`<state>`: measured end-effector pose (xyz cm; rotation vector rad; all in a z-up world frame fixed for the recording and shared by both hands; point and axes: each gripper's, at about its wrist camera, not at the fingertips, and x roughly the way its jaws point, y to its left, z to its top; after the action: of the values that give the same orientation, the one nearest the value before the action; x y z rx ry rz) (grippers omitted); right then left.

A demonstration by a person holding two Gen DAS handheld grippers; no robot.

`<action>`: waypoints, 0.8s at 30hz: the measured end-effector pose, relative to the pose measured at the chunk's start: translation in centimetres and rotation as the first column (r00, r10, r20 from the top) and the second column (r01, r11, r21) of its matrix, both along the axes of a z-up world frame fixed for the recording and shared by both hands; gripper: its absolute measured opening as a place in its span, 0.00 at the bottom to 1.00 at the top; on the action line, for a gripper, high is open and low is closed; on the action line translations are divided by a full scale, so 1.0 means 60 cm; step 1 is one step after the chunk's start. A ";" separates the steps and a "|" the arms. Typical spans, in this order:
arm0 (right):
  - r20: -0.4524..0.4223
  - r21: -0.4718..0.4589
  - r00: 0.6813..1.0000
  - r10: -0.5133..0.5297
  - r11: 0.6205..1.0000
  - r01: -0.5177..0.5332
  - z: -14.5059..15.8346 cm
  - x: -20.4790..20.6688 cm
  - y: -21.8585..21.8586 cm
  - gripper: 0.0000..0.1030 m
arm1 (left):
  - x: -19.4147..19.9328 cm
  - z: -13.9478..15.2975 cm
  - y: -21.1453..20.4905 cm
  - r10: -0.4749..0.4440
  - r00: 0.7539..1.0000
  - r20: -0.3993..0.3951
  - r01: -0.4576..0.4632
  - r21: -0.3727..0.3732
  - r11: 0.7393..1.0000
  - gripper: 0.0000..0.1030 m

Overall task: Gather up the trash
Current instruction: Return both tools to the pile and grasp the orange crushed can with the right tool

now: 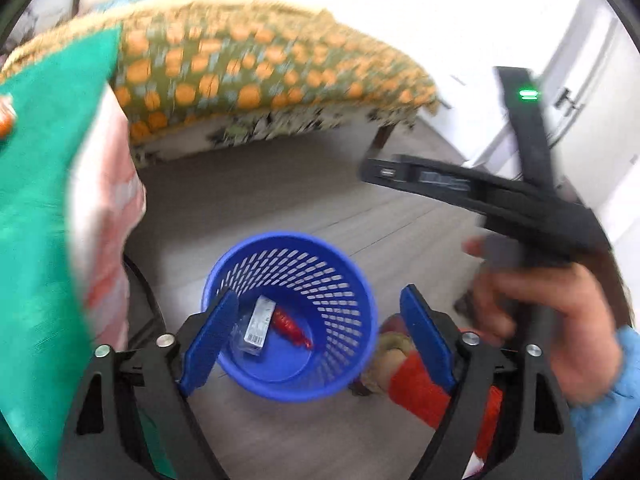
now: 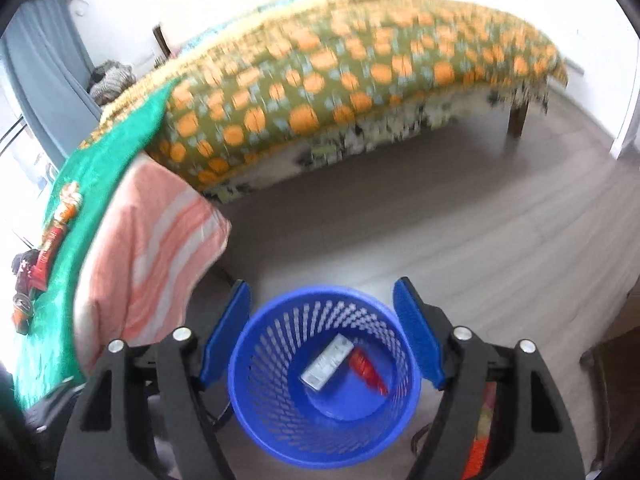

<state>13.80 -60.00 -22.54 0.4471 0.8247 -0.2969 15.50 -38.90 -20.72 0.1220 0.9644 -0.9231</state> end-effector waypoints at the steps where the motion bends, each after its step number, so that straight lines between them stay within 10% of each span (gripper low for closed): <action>1: 0.023 -0.037 1.000 0.003 0.999 -0.002 0.015 -0.004 0.016 0.73 | -0.015 0.019 0.023 -0.008 1.000 0.026 0.008 -0.004 1.000 0.84; 7: 0.115 -0.220 0.990 0.087 0.974 -0.060 0.062 -0.018 0.137 0.74 | -0.053 0.061 0.177 0.049 0.993 0.105 -0.051 0.025 0.998 0.87; 14: 0.159 -0.201 0.955 0.250 0.955 -0.217 0.086 -0.034 0.306 0.75 | -0.016 0.078 0.372 0.234 0.948 0.217 -0.256 0.082 0.963 0.89; 24: 0.175 -0.156 0.789 0.590 0.807 -0.569 0.119 0.052 0.555 0.76 | 0.066 0.086 0.586 0.520 0.829 0.205 -0.539 0.052 0.840 0.91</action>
<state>16.90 -26.71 -15.39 0.1120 0.6917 0.2868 19.47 -3.71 -15.56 0.0238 0.8126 -0.3346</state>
